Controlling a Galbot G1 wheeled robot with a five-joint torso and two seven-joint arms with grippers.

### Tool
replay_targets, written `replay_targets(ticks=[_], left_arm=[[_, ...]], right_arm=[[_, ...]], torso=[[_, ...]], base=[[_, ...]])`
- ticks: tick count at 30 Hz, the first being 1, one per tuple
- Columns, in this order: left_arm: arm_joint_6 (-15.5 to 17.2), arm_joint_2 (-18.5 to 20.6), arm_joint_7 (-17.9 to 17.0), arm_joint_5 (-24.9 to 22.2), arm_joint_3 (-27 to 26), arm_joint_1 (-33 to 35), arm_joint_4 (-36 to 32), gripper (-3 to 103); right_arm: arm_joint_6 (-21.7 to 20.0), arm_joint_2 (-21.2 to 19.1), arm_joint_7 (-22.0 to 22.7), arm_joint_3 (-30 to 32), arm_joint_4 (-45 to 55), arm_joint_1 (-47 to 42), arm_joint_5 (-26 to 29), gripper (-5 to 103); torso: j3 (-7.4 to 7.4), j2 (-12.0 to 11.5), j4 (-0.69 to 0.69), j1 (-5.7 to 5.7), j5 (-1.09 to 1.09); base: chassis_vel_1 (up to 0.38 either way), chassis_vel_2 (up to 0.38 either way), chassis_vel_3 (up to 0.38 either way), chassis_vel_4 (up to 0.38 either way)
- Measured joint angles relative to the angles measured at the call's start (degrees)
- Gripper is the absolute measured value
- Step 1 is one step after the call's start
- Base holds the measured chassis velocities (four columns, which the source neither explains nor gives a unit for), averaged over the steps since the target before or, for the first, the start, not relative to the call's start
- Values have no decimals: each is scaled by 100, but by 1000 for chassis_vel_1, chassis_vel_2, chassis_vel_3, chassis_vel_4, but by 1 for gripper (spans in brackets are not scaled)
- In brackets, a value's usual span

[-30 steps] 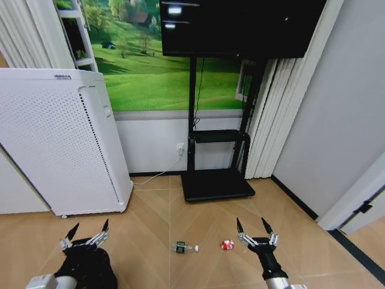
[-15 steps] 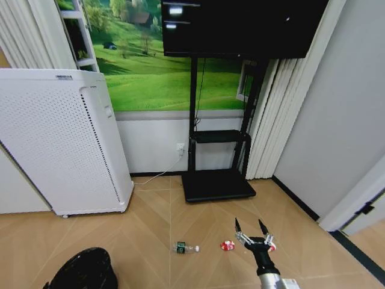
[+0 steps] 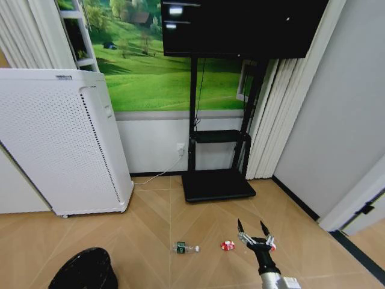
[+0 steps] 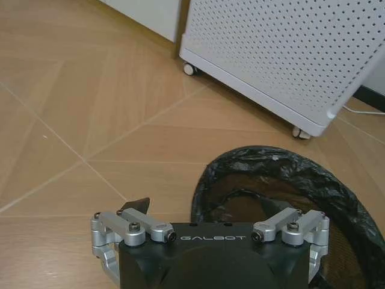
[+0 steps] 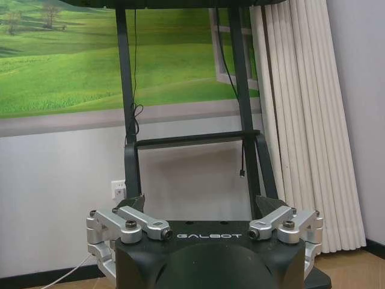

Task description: Pick up the trash bin and place the garbage on the floor into it.

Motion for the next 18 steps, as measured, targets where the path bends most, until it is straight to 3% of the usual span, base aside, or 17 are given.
replay_targets(ticks=[5, 9, 11, 13, 15, 18], left_arm=[[619, 263, 11, -181, 190, -543, 597, 100], [842, 408, -90, -279, 337, -712, 937, 100], [853, 437, -95, -298, 357, -742, 1006, 103], [830, 515, -82, -362, 394, -844, 1197, 94], [809, 547, -43, -385, 402, -877, 1260, 94], [768, 620, 51, -422, 420, -929, 1378, 84]], right_arm=[[-80, -64, 78, 21, 210, -88, 19, 100], [-152, -39, 120, 34, 369, -149, 12, 100], [-164, -24, 122, 40, 402, -166, 8, 100], [-175, 28, 124, 49, 463, -236, -8, 100], [-175, 48, 123, 49, 477, -270, -32, 100], [-175, 87, 108, 44, 533, -330, -98, 100]], torso=[[0, 0, 0, 0, -1], [0, 0, 1, 0, -1], [0, 0, 1, 0, -1], [1, 1, 1, 0, -1], [0, 1, 1, 0, -1], [0, 1, 1, 0, 0]], base=[[0, 0, 0, 0], [0, 0, 0, 0], [0, 0, 0, 0], [0, 0, 0, 0], [0, 0, 0, 0], [0, 0, 0, 0]])
